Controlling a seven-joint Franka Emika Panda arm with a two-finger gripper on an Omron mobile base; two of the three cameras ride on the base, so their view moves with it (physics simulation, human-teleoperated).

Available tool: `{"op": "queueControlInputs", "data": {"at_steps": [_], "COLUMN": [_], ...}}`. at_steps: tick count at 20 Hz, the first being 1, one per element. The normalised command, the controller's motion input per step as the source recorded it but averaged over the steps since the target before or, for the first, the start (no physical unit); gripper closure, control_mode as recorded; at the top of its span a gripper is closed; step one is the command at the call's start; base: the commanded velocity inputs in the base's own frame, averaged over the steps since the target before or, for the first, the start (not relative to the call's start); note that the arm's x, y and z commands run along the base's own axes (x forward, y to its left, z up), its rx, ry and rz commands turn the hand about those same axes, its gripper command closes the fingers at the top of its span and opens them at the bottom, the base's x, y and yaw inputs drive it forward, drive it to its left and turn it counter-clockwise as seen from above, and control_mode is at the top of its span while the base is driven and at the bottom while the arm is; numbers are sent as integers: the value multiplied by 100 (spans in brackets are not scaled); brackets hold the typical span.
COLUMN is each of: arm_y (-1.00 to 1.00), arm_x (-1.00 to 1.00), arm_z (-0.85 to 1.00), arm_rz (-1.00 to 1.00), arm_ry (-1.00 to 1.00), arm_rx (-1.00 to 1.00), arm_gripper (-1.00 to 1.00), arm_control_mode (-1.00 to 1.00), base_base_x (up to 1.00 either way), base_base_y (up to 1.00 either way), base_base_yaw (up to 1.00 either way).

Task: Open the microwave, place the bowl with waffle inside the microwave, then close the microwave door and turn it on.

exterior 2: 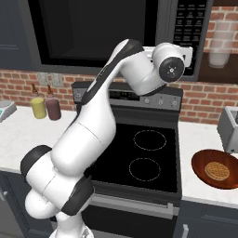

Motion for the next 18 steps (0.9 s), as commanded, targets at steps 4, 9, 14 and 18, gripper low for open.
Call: {"op": "queueControlInputs", "data": {"at_steps": [4, 9, 14, 18], "arm_y": [18, 1, 0, 0], "arm_x": [23, 2, 0, 0], "arm_z": [0, 0, 0, 0], "arm_rz": [-4, -1, 0, 0], "arm_ry": [0, 0, 0, 0], "arm_rx": [-2, 0, 0, 0], "arm_gripper": [-100, -100, -100, -100], "arm_control_mode": [-100, -100, -100, -100], "base_base_x": [0, 0, 0, 0], "base_base_y": [0, 0, 0, 0], "base_base_yaw": [0, 0, 0, 0]}}
